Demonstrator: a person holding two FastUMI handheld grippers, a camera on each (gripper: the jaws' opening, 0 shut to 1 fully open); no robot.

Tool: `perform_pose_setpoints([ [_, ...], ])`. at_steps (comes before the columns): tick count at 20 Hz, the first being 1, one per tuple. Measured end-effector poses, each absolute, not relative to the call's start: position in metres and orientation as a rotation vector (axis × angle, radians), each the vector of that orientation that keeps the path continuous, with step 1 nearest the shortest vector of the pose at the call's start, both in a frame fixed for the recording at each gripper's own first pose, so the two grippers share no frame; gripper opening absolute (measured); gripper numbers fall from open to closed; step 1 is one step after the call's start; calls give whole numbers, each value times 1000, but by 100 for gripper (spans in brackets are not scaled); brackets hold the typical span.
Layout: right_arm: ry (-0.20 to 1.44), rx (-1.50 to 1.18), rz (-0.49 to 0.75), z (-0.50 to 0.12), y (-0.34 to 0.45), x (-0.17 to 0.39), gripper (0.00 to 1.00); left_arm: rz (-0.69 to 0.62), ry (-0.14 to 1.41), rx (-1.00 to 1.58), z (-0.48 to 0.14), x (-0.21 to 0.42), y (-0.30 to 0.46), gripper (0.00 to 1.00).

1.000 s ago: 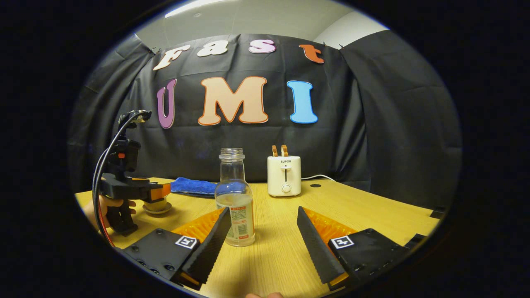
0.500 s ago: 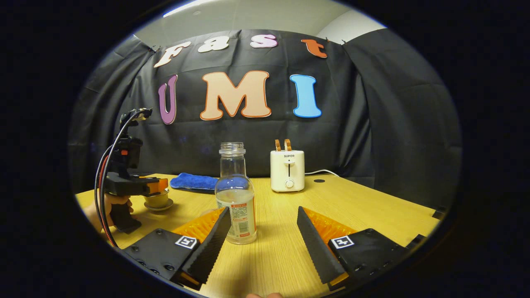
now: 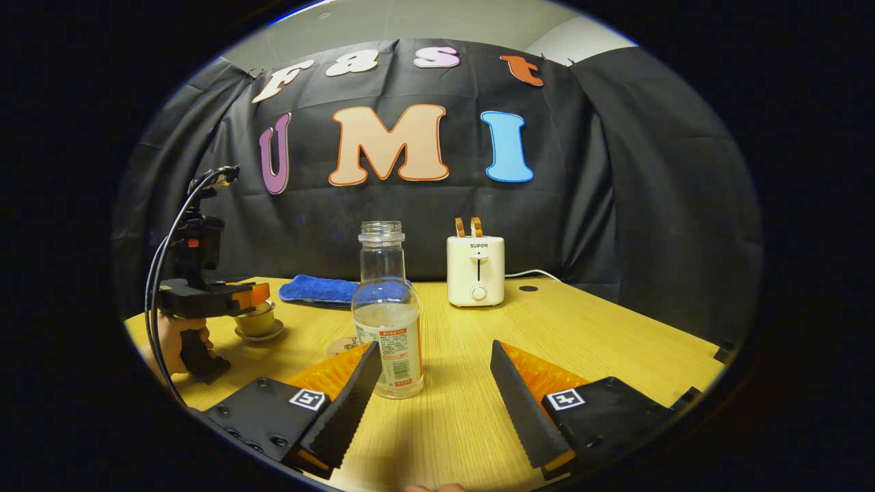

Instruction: Open the teacup lid with one hand, grasp the water bottle and pour water into the teacup with the other hand; after pouring, place the water bottle on the coaster and then close the teacup lid.

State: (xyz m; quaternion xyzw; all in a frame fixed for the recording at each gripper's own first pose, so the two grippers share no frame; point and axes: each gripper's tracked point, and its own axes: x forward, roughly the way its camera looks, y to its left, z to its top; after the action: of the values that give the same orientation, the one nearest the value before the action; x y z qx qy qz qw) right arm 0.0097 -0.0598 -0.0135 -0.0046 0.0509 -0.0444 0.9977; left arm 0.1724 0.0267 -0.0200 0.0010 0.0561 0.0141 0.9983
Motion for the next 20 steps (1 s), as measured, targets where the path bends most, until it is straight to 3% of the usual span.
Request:
perform_pose_setpoints([
  [11,38,-7,-72,-3,-57,5,100,19,-71,62,27,131,20,26],
  [20,25,-3,-9,-1,-29,12,99,61,7,58,-2,43,63,26],
])
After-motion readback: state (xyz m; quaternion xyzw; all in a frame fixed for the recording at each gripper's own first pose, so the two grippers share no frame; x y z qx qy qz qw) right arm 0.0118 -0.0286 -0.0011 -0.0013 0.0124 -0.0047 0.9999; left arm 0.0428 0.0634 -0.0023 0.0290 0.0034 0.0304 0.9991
